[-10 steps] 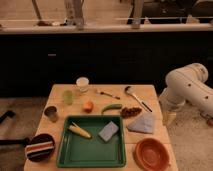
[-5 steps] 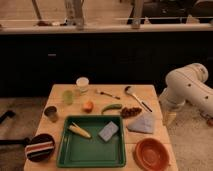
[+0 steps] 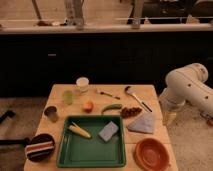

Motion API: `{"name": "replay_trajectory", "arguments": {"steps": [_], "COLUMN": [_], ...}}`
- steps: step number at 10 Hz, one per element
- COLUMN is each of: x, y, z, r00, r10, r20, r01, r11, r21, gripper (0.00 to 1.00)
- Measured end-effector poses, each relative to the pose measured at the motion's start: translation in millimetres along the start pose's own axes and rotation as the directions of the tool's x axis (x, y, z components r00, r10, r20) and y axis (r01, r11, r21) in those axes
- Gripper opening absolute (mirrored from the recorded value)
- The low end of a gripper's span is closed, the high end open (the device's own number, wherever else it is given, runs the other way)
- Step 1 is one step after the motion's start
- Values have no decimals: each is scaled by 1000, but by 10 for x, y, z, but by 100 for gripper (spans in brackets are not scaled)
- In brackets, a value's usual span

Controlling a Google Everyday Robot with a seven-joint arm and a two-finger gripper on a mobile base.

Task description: Place pepper in paper cup

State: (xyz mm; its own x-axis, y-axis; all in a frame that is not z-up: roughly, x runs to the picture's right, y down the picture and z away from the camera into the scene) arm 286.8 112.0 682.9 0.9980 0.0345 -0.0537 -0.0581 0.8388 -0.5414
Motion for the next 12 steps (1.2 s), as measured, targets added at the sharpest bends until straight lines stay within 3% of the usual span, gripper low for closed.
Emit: {"name": "replay_trajectory", "arguments": {"steps": [5,9,10,12], "x": [-94,-738,-933,-1110], "y": [-76,-382,-520,-727], "z": [-22,-130,-153,-104], "r00": [1000,998,996,983], "r10": [2,45,76,168], "r20": [1,35,50,67], "r01": [-2,-46,-79,-175], "r11": [1000,998,995,977], "r21": [8,40,66,121], "gripper": [80,80,80,80]}}
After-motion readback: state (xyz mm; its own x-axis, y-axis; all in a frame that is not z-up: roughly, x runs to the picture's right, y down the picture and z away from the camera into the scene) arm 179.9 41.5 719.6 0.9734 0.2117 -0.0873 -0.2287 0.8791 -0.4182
